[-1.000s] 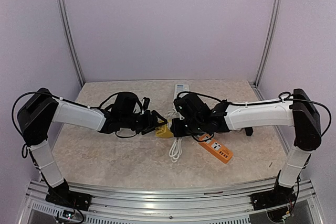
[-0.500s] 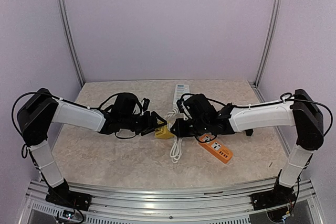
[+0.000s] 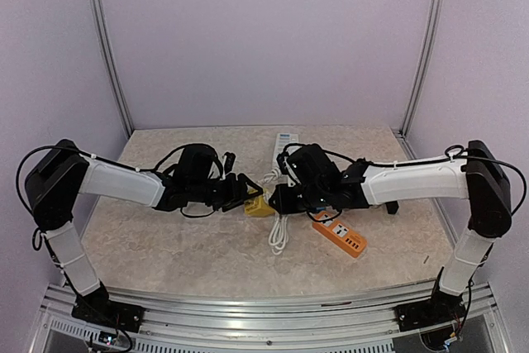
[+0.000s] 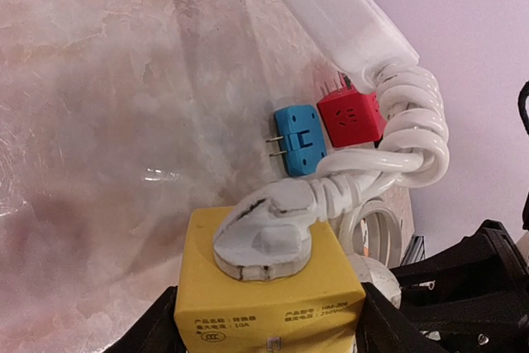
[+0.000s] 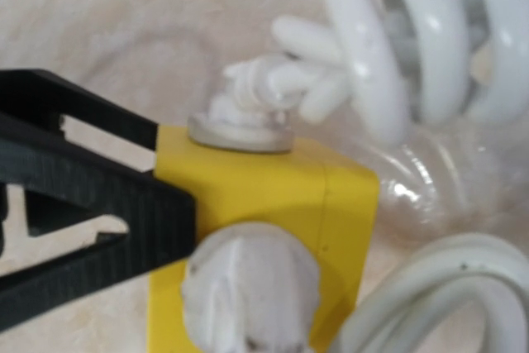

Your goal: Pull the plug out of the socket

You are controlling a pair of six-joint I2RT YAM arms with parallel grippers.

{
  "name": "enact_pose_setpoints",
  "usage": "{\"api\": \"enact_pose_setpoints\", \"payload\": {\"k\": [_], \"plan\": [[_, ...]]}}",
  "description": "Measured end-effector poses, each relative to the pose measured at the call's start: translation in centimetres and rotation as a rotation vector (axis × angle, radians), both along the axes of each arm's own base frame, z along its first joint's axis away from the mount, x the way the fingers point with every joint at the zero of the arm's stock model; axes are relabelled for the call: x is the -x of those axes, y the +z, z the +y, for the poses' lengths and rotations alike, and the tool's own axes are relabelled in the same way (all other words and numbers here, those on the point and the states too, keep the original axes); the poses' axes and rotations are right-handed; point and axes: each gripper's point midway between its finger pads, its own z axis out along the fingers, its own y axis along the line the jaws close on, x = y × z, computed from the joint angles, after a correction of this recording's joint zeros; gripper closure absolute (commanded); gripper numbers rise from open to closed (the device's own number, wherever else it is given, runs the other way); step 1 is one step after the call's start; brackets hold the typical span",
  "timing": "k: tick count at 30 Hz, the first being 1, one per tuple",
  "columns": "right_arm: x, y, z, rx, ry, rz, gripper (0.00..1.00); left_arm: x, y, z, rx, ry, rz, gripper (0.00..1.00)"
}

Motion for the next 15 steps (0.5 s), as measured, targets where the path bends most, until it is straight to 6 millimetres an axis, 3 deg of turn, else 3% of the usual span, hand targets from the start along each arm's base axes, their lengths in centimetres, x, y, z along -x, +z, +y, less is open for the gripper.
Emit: {"api": "enact_pose_setpoints", "payload": {"k": [9,15], "plan": [[-0.16,0.72,0.13,0.157,-0.040,-0.079,1.00,-0.23,0.66,0.13,0.009,-0.001,-0.019,0.85],[-0.28,0.29,0.00,0.069,-0.010,-0.039,1.00,-0.23,0.50,0.23,0.003,0.000,-0.022,0.85]]}}
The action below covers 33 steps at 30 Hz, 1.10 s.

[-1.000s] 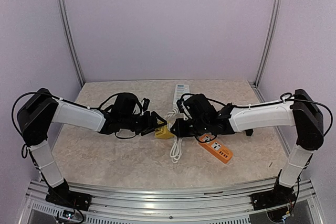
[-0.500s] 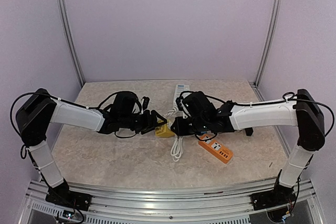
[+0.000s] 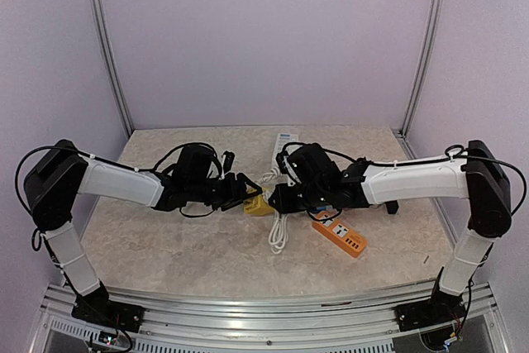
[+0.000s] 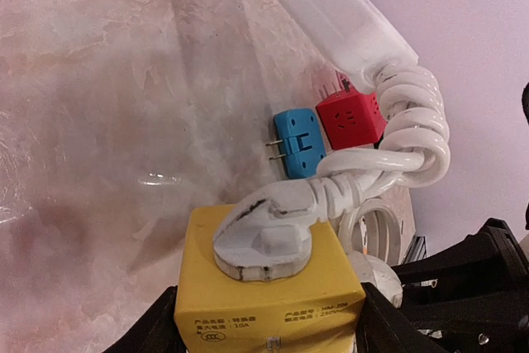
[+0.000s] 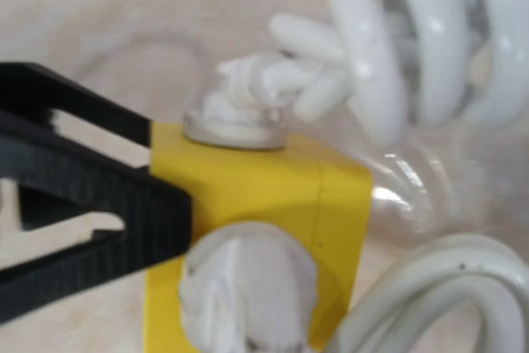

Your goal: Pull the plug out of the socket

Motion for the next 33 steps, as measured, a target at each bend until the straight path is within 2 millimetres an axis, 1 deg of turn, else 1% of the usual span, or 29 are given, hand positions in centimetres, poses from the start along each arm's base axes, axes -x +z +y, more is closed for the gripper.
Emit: {"api": "enact_pose_setpoints", "payload": {"k": [4,8,14,20,26,29,33], "plan": [[0.2,-0.1,-0.4,-0.157,0.049,0.064,1.00,0.3,-0.2,-0.1,-0.004,-0.005,0.003,0.85],[0.2,0.1,-0.4,-0.209,0.075,0.084,1.00,0.3,-0.2,-0.1,-0.004,-0.007,0.003,0.85],[0.1,0.2,-0.5,-0.194,0.075,0.074,1.00,0.3,-0.2,-0.2,-0.003,-0.007,0.002,0.85],[0.2,0.3,-0.4,-0.126,0.044,0.036,1.00,0.3,-0.2,-0.1,-0.004,-0.005,0.004,0.85],[-0.4,0.5,-0.9,-0.059,-0.025,-0.043,1.00,0.0,-2.1,1.5,-0.058,0.032,0.066,0.85],[-0.5,0.6,-1.1,-0.040,-0.045,-0.068,1.00,0.1,-2.7,1.8,-0.067,0.035,0.082,0.86],[-0.4,0.6,-1.0,-0.033,-0.045,-0.077,1.00,0.2,-2.9,1.9,-0.070,0.037,0.088,0.86]]}}
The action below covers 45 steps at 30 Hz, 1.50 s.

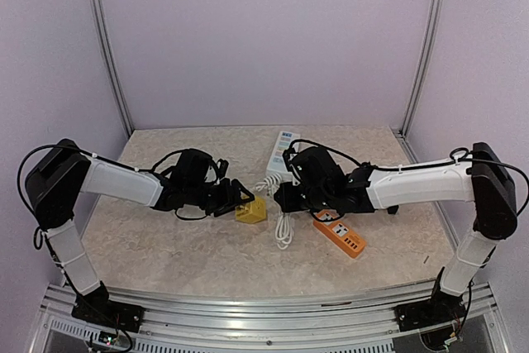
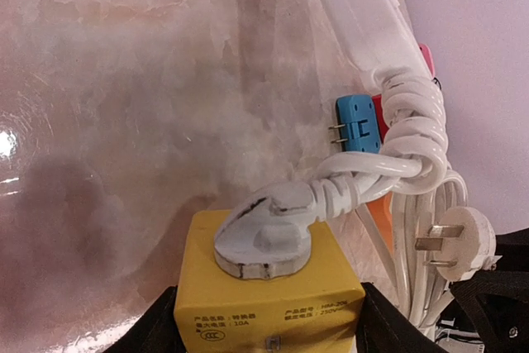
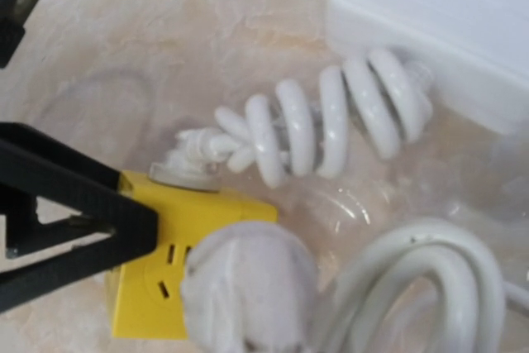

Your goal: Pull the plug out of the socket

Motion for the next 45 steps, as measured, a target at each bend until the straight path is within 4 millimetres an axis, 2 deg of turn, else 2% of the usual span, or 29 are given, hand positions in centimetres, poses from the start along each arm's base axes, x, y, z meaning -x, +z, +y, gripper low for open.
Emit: {"api": "enact_pose_setpoints", "payload": {"k": [9,13,18,21,23,28,33,38,44,45], "plan": [[-0.2,0.1,-0.2,0.015,-0.009,-0.019,1.00,0.0,0.0,0.0,-0.001,0.000,0.000,0.86],[-0.5,0.9,-0.9,0.028,-0.031,-0.048,1.00,-0.2,-0.1,0.3,-0.008,0.002,-0.002,0.86],[-1.4,3.6,-2.8,0.023,-0.073,-0.094,1.00,-0.5,-0.2,1.4,-0.043,-0.005,-0.018,0.86],[-3.1,4.9,-4.7,0.006,-0.124,-0.115,1.00,-0.7,0.2,2.3,-0.064,-0.006,-0.034,0.86],[-4.4,5.1,-6.4,0.007,-0.166,-0.119,1.00,-0.9,0.6,2.7,-0.071,-0.008,-0.048,0.86],[-6.6,3.5,-10.1,0.041,-0.230,-0.088,1.00,-0.8,1.1,3.4,-0.106,-0.037,-0.088,0.86],[-8.0,2.4,-11.5,0.048,-0.241,-0.066,1.00,-0.2,1.6,4.0,-0.156,-0.082,-0.123,0.86],[-8.9,0.0,-10.9,0.046,-0.200,-0.017,1.00,-0.2,2.3,4.2,-0.182,-0.111,-0.161,0.86],[-9.5,-3.3,-9.9,0.078,-0.167,0.037,1.00,0.1,2.0,4.9,-0.215,-0.122,-0.156,0.86],[-9.5,-3.7,-9.8,0.083,-0.166,0.043,0.96,0.1,2.0,5.0,-0.218,-0.123,-0.156,0.86]]}}
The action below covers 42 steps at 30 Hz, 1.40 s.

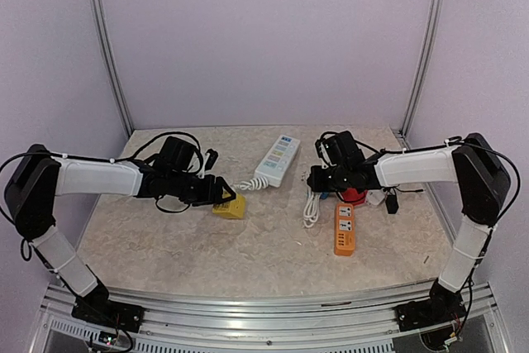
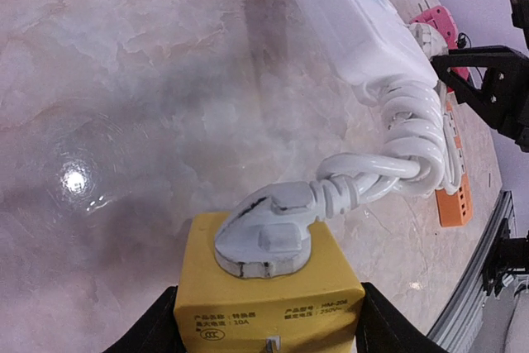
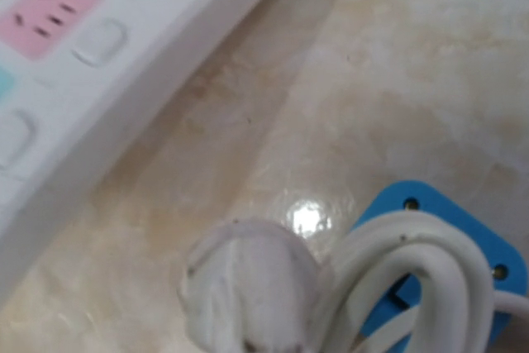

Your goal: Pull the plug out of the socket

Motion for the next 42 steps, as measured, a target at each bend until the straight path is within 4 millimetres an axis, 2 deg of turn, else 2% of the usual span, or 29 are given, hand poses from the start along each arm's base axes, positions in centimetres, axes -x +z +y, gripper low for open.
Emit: {"api": "enact_pose_setpoints", "payload": {"k": [8,13,15,19,22,29,34,38,42], "plan": [[-0.5,-0.6,-0.3,0.006,0.001,0.008,0.36,0.5,0.0,0.3,-0.030,-0.043,-0.014,0.86],[-1.1,0.0,-1.1,0.006,-0.015,-0.007,0.25,1.2,-0.3,0.8,-0.075,-0.089,-0.023,0.86],[-1.0,0.9,-1.4,-0.001,-0.016,-0.023,0.24,1.4,-0.1,0.9,-0.087,-0.106,-0.035,0.87],[-0.4,4.7,-1.2,-0.046,0.033,-0.088,0.23,1.6,1.0,1.0,-0.102,-0.137,-0.075,0.86],[0.8,7.6,0.1,-0.104,0.144,-0.130,0.30,1.4,2.0,0.7,-0.119,-0.161,-0.111,0.86],[5.5,11.0,5.4,-0.273,0.475,-0.120,0.39,1.6,4.7,-1.0,-0.198,-0.254,-0.212,0.87],[9.1,14.1,9.6,-0.410,0.682,-0.132,0.41,1.8,6.8,-2.2,-0.255,-0.332,-0.308,0.87],[10.2,15.6,11.6,-0.478,0.773,-0.138,0.43,1.9,7.5,-2.5,-0.303,-0.389,-0.370,0.87],[10.2,15.5,12.4,-0.508,0.805,-0.128,0.49,2.4,7.1,-2.5,-0.370,-0.443,-0.412,0.87]]}}
